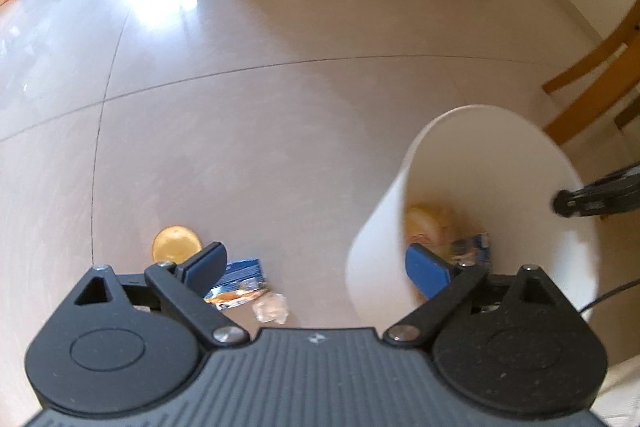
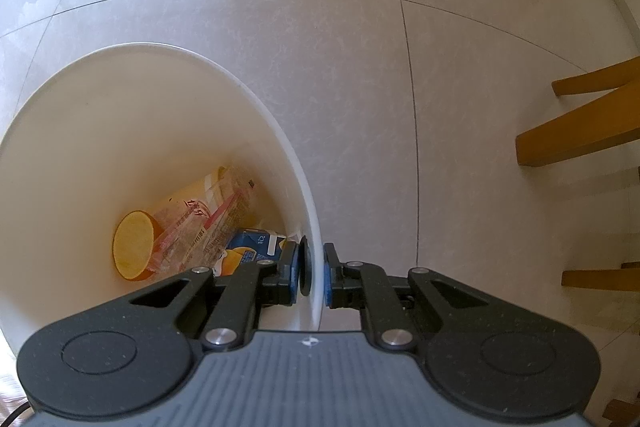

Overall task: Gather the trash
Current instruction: 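Move the left gripper back toward the remaining trash pile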

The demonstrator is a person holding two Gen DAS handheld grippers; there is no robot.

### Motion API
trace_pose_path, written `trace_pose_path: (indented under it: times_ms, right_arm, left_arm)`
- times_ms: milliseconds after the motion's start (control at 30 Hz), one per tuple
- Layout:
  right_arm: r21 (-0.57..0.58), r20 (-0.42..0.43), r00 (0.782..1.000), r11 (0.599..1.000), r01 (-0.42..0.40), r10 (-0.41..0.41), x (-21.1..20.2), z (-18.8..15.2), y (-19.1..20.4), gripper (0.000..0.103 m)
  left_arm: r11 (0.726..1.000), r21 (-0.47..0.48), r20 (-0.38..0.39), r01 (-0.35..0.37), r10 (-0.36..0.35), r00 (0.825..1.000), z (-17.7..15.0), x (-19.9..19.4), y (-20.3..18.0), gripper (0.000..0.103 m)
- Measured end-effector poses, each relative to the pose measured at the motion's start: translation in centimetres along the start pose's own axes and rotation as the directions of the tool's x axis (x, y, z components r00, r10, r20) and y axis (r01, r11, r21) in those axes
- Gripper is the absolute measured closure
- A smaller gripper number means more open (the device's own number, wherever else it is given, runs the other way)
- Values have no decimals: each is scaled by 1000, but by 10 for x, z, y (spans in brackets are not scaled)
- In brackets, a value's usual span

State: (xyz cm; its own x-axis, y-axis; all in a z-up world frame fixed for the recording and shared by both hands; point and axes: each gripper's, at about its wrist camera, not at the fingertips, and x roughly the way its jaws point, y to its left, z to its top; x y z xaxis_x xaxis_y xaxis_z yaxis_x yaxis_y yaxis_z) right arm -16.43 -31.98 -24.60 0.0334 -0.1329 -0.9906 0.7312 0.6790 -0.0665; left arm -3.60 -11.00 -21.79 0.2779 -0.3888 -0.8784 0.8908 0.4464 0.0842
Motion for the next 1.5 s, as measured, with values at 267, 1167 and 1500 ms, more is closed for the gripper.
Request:
trace_pose_path:
  times_ms: [267, 1167, 1500]
  right_arm:
    - [-5, 1, 1000, 1000, 5, -5, -1, 0, 1, 88]
    - [-12, 6, 1000, 1000, 23, -23, -1, -1, 4, 87]
    - [-11, 5, 1000, 1000, 25, -25, -1, 0, 4, 87]
  left_arm:
    - [997, -72, 20, -37, 39, 999, -46, 47, 31, 7]
    - [945, -234, 30, -230, 244, 969, -148, 195, 26, 22]
    - [940, -256, 10, -224, 234, 972, -137, 216, 28, 39]
